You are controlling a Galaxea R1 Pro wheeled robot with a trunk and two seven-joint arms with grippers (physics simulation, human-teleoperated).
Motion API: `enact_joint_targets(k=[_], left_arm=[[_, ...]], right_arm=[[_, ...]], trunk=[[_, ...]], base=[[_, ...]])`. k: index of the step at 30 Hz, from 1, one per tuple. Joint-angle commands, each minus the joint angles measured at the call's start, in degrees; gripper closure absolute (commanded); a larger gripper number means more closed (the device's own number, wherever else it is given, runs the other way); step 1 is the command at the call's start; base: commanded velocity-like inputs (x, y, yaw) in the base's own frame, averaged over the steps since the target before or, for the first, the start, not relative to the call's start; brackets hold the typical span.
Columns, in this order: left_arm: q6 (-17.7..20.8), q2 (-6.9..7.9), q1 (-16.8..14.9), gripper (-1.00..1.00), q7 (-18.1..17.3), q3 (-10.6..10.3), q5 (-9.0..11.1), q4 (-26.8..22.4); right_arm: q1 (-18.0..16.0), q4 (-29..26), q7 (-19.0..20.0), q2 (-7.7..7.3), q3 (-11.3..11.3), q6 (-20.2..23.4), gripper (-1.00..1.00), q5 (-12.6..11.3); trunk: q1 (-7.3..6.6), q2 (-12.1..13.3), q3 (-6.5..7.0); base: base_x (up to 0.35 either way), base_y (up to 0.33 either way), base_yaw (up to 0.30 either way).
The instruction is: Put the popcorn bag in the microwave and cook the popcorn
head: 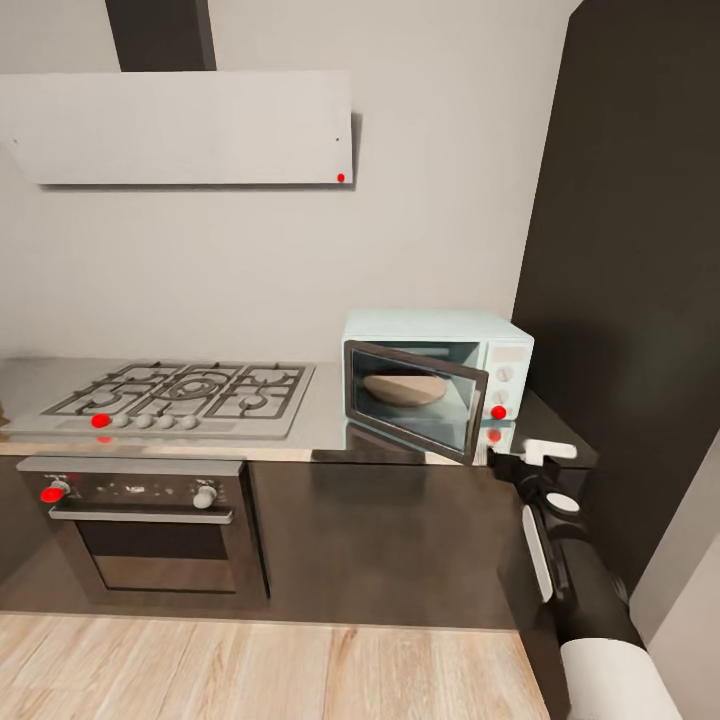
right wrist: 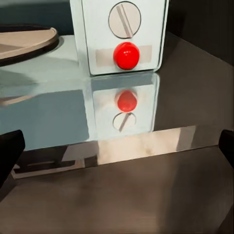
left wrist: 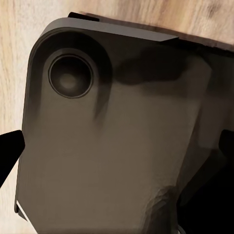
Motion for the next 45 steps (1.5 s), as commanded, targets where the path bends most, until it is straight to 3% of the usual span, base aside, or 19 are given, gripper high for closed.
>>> enact_joint_targets(k=[1,10,17,18,19,21,24,28,32,36,45], left_arm=[[-0.1,-0.03,0.0,-1.0,0.0,0.4,0.2,-0.1],[-0.1,-0.14,0.0,-1.0,0.1,0.4,0.1,-0.1],[-0.1,-0.03,0.0,-1.0,0.1,0.3,0.0,-0.1],[-0.1,-0.03,0.0,-1.0,0.1,0.3,0.0,-0.1],[-0.1,-0.03,0.0,-1.0,0.1,0.3,0.0,-0.1],[-0.1,-0.03,0.0,-1.0,0.1,0.3,0.1,-0.1],[-0.1,-0.04,0.0,-1.0,0.1,0.3,0.0,-0.1],[-0.1,-0.03,0.0,-1.0,0.1,0.3,0.1,-0.1],[-0.1,-0.03,0.0,-1.0,0.1,0.4,0.1,-0.1],[-0.1,-0.03,0.0,-1.0,0.1,0.4,0.1,-0.1],[-0.1,-0.03,0.0,-1.0,0.1,0.4,0.1,-0.1]], right_arm=[[0.0,-0.1,0.1,-0.2,-0.4,0.4,-1.0,0.6],[0.0,-0.2,0.1,-0.42,-0.5,0.3,-1.0,0.8],[0.0,0.2,0.0,-0.62,-0.7,0.2,-1.0,0.8],[0.0,0.9,0.0,-1.72,-1.0,0.3,-1.0,0.7],[0.0,1.9,-0.1,-4.84,-1.5,0.3,-1.0,0.4],[0.3,3.6,-0.2,-7.47,-1.8,0.3,-1.0,-1.5],[0.5,5.1,-0.1,-9.17,-1.9,0.1,-1.0,-5.3],[0.5,5.3,0.4,-8.9,-0.9,-0.3,-1.0,-5.8],[0.5,5.2,6.4,-8.68,2.1,0.0,-1.0,-5.8],[0.5,5.2,8.7,-8.58,2.6,-0.5,-1.0,-6.0],[0.5,5.3,9.0,-8.63,2.5,-0.7,-1.0,-6.2]], trunk=[[0.0,0.0,-0.05],[0.0,0.0,-0.05],[0.0,0.0,-0.05],[0.0,0.0,-0.05],[0.0,0.0,-0.05],[0.0,0.0,-0.05],[0.0,0.0,-0.05],[0.0,0.0,-0.05],[0.0,0.0,-0.05],[0.0,0.0,-0.05],[0.0,0.0,-0.05]], base=[[0.0,0.0,0.0],[0.016,0.0,0.0],[0.285,0.0,0.0],[0.318,0.0,0.0],[0.314,0.0,0.0],[0.309,0.0,0.0],[0.273,0.0,0.0],[0.074,0.0,0.0],[0.005,0.0,0.0],[0.0,0.0,0.0],[0.11,0.0,0.0]])
